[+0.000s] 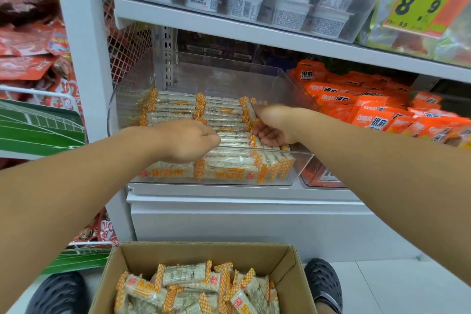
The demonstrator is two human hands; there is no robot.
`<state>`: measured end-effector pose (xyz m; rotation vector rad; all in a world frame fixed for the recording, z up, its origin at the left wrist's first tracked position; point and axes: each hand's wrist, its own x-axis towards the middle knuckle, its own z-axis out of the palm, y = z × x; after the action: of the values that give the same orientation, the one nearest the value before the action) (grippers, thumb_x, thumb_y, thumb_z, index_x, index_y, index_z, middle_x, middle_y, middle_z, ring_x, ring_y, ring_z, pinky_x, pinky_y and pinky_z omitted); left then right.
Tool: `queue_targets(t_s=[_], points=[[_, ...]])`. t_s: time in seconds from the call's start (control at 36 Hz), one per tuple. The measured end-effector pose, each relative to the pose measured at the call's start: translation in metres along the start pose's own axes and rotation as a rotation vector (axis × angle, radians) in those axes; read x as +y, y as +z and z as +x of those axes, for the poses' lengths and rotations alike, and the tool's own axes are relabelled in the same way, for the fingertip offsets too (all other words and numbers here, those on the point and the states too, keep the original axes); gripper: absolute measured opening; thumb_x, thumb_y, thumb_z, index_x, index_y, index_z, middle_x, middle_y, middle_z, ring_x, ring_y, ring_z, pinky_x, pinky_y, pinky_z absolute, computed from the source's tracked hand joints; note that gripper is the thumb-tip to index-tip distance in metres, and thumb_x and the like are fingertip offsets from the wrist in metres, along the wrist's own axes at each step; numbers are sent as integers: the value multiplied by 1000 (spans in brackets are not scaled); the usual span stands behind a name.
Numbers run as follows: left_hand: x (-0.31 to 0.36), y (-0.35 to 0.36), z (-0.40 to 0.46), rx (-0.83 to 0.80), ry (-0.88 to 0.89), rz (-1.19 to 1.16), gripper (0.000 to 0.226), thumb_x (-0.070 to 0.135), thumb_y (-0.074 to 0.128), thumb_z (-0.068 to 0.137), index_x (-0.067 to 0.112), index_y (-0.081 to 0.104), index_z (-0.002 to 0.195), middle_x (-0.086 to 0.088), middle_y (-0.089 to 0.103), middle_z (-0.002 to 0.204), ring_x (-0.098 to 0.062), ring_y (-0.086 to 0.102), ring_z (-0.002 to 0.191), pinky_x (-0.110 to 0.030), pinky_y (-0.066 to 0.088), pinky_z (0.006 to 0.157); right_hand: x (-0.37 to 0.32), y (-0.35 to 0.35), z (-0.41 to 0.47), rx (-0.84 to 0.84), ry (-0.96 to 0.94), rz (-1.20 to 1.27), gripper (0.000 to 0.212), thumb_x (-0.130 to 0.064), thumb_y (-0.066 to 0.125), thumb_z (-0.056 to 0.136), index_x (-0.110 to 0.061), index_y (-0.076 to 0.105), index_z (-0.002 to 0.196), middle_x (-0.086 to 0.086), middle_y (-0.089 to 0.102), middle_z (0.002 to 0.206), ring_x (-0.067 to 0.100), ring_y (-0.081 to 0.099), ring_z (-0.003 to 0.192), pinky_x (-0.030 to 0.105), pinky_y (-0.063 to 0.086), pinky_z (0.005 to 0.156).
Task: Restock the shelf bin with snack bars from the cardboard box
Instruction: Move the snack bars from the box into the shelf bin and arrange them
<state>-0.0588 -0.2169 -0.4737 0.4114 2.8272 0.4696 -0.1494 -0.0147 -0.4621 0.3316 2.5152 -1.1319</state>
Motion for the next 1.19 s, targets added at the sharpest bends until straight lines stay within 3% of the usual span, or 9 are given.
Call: queue_targets(t_s=[0.19,0.31,0.39,0.67,0.78,0.92,1.0,1.06,1.19], points=[[4,-2,-1,-29,6,32,52,47,22,106,25,46,147,3,35,158,-19,31,144,-34,23,116,-15,-5,9,256,-325,-232,42,-42,38,105,-13,62,87,10,64,90,24,61,83,34,52,77],[3,-2,1,-40,-5,14,52,48,22,106,27,46,147,4,34,158,-18,31,144,-33,23,115,-6,9,24,140,-514,-700,69,-62,22,102,-23,21,158,3,15,166,25,9,153,45,13,122],[2,-1,2,-41,-16,5,51,49,24,105,28,49,144,4,37,157,-17,35,142,-34,26,114,7,23,43,-14,-350,-756,85,-76,7,93,-24,-7,160,-1,-19,166,23,-23,151,45,-12,122],[5,-3,-2,-25,-63,-5,54,54,25,103,28,47,145,3,39,155,-20,35,142,-37,26,114,-3,16,30,-187,-307,-633,97,-83,19,89,-20,-1,160,2,-5,168,25,-6,154,45,-3,124],[-2,9,-8,455,126,159,45,46,34,98,18,68,107,1,67,110,-21,60,103,-37,49,87,-11,11,12,-193,-302,-573,94,-86,8,85,-30,4,160,-2,-5,167,22,-7,154,49,-2,124],[12,45,-39,1014,425,182,19,25,53,92,10,64,92,-5,62,87,-28,55,81,-44,43,73,25,27,-69,576,-956,-255,45,-51,44,101,-16,65,120,3,68,118,21,62,110,35,48,90],[16,99,-64,782,483,281,21,25,56,90,7,61,98,-10,59,89,-31,54,82,-39,40,68,99,77,-114,778,-1180,152,27,-24,50,99,-11,58,77,-3,53,67,16,49,63,29,35,60],[9,146,-82,339,329,359,28,31,56,91,11,56,111,-9,58,107,-31,56,98,-34,35,71,157,123,-117,558,-981,41,33,-32,48,100,-16,51,71,-6,46,62,15,44,59,31,31,56],[-33,265,-131,-203,-294,216,66,44,62,88,21,35,144,-6,38,145,-31,38,132,-48,43,102,285,211,-101,-343,-431,-611,74,-54,70,85,-18,44,145,10,44,148,29,44,135,38,41,106]])
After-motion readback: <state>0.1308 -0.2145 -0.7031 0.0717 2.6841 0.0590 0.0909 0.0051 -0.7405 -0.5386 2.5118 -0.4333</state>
